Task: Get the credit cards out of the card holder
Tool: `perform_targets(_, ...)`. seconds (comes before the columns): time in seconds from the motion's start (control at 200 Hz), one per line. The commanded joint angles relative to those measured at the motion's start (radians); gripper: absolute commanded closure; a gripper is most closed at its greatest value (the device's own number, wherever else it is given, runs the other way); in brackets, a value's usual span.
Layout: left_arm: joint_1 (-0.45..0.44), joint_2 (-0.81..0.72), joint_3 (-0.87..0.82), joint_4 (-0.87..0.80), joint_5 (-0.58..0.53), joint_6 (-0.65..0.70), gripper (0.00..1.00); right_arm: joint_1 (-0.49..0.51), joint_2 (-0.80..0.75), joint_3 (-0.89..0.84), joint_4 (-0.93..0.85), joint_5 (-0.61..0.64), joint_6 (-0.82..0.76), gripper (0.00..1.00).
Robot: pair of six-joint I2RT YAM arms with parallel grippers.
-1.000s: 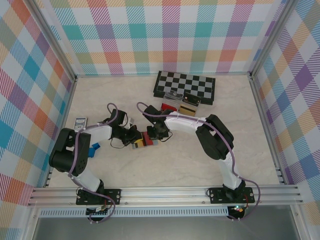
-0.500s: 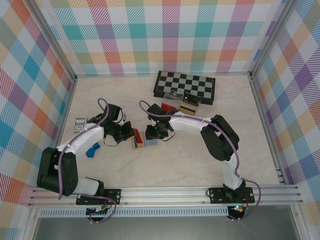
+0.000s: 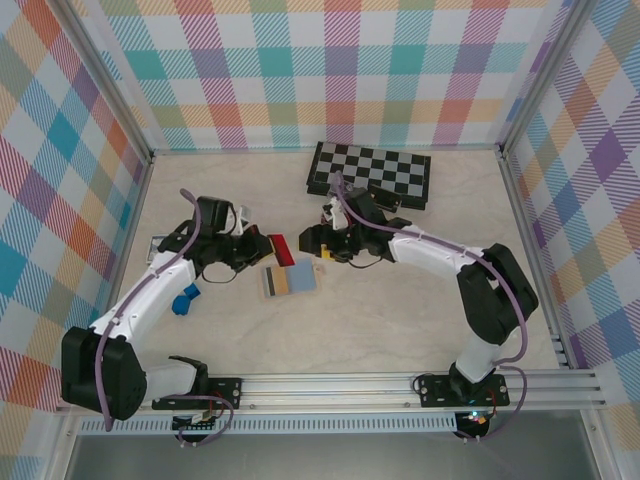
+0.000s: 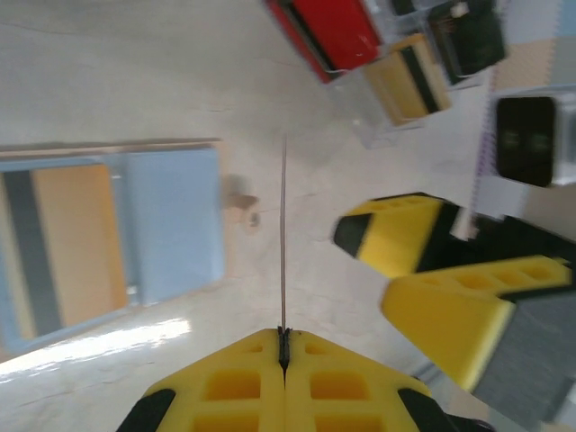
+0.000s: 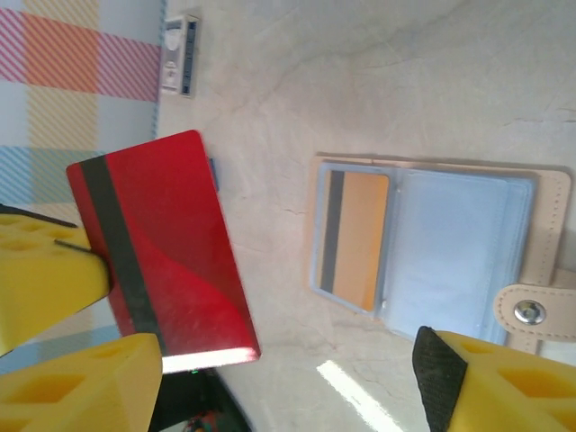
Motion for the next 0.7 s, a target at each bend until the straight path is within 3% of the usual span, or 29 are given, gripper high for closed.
perform_targets(0.0,-0.001,-0.037,0.0,0.123,0.143,-0.108,1.0,-0.011,-0.006,-0.006,0.188,-0.202,0.118,0.22)
perform_targets(0.11,-0.001,-0.052,0.006,0.151,0.173,-0.14,1.0,-0.022,0.005,-0.019,0.305,-0.27,0.218,0.23)
perform_targets(0.255,0.001,-0.06,0.005,0.167,0.183,-0.164,1.0,-0.026,0.016,-0.021,0.409,-0.327,0.303,0.34)
perform_targets(0.545,0.023,-0.062,-0.001,0.156,0.177,-0.159,1.0,-0.032,-0.024,-0.036,0.44,-0.331,0.303,0.59)
perform_targets(0.695,0.034,-0.06,-0.001,0.145,0.175,-0.152,1.0,-0.033,-0.04,-0.033,0.407,-0.324,0.28,0.65)
